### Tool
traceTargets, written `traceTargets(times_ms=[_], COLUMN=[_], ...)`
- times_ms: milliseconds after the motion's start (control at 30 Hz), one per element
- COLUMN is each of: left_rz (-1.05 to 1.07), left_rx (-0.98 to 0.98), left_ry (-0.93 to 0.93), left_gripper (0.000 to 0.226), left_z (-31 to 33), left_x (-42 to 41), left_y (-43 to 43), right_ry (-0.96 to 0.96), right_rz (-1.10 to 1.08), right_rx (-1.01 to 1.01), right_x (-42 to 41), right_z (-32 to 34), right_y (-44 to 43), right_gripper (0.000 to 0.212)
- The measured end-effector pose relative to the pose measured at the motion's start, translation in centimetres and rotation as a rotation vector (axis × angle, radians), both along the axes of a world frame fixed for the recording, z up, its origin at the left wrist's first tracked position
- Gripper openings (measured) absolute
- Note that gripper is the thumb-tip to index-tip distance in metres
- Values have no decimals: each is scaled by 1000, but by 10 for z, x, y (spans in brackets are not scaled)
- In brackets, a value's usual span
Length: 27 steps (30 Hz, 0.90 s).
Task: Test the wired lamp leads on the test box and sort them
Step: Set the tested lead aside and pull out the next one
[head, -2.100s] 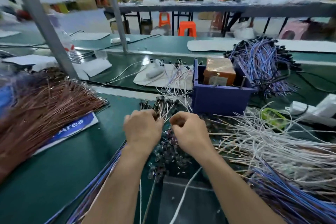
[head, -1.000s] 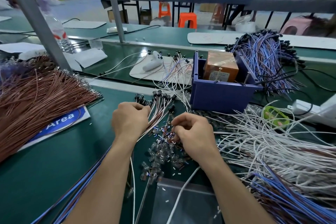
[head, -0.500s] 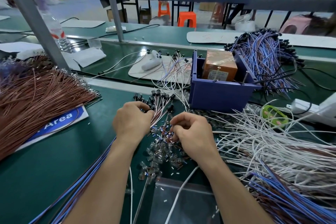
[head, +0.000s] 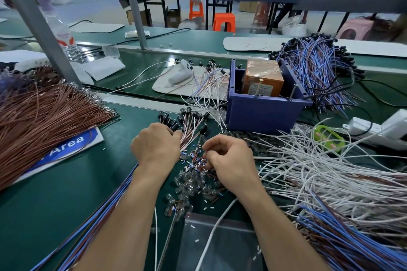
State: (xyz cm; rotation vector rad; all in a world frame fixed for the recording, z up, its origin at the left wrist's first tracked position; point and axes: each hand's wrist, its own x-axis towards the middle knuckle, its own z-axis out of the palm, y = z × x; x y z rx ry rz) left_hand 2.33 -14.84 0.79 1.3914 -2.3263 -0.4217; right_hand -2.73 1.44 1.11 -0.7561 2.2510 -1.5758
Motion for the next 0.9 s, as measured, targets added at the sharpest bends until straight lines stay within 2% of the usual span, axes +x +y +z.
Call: traceTargets(times_ms=[67,200,300,367,433,567,700,767,900], left_rz=[22,20,-76,-224,-442,-667,-849,-901,-897], left_rx=[-2,-61,-76,-1,140,405,762,839,1013], left_ry=[66,340,583,677,685,697,705,622,500], left_gripper=[33,31,26,19,13,4,40,39,22], left_z=[1,6,11,15,16,15,16,16,20], left_x=[1,5,7,6,2,-4,0,1,4], left_y=[-1,1,6,15,28,37,35,36,36], right_ry=[0,-31,-122,-190,-217,-393,-380,-341,-383], right_rz=[1,6,27,108,201,120,-94,-134,-197], right_rx=[1,-10,-94,-135,-116,-303,-498,-578,-697], right_x=[0,-2,-1,-1,2,0,-15,-20,-27], right_z=[0,-2,-1,0,2,8,22,30,47], right_y=[0,0,-1,-2,-4,-3,9,16,30], right_gripper=[30,27,16,24,32,13,18,23,28])
